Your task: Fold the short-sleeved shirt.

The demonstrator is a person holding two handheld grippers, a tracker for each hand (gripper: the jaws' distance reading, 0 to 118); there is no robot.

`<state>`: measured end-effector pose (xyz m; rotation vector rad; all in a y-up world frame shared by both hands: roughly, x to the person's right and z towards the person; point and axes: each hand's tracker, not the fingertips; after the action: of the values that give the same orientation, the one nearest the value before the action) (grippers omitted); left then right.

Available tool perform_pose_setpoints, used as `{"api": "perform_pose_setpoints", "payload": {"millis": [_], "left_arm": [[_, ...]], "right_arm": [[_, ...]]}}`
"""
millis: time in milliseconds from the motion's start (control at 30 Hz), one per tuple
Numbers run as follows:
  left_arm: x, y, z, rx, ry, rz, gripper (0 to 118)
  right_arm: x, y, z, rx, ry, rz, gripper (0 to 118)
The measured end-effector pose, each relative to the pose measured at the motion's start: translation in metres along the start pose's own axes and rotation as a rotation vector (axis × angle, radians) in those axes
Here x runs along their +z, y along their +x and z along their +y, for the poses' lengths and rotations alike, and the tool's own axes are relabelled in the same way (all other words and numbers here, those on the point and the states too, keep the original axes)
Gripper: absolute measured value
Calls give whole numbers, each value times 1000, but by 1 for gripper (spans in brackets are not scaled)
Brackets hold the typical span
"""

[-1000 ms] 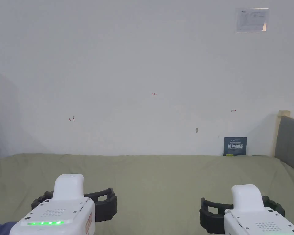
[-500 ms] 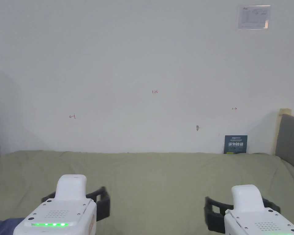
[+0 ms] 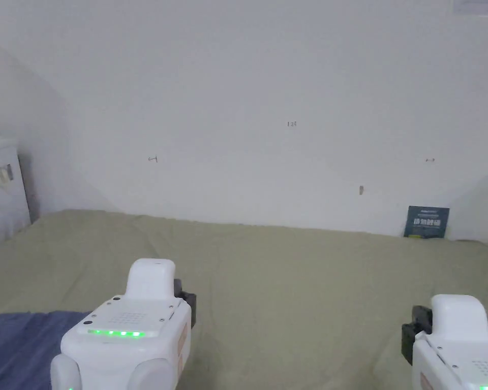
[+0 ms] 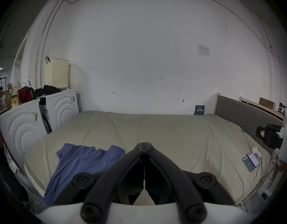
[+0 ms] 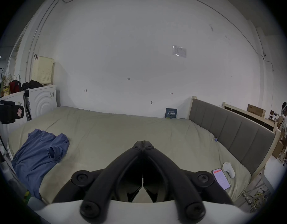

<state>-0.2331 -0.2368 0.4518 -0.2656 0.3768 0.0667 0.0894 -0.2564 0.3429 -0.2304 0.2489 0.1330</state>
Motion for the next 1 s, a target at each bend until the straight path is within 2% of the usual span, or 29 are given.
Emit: {"api": "perform_pose_setpoints", "payload": {"millis": [67,167,333,467,567,733,1000], "left_arm": [[3,-11,-3,15,-4,16,0],[15,-39,-8,20,-19,110,0],[45,-108,-16,82,-42,281,0],[74,-158,-23,112,-54,428,0],[98,-186,-28,131,-59,503,0],[109,-209,-31,145,-68,546,0],[95,-215,-35,154,-79,527,0]], "right_arm": [[-5,-10,-2,14,-12,19,0],[-14,-39,-6,18,-30,104,0],[-25,-114,-7,54,-24,280,0],[-25,-171,-4,47,-26,416,0],[-23,-201,-2,50,-17,480,0],[-21,-222,1,48,-16,524,0],[-34,-221,3,46,-32,511,0]]}}
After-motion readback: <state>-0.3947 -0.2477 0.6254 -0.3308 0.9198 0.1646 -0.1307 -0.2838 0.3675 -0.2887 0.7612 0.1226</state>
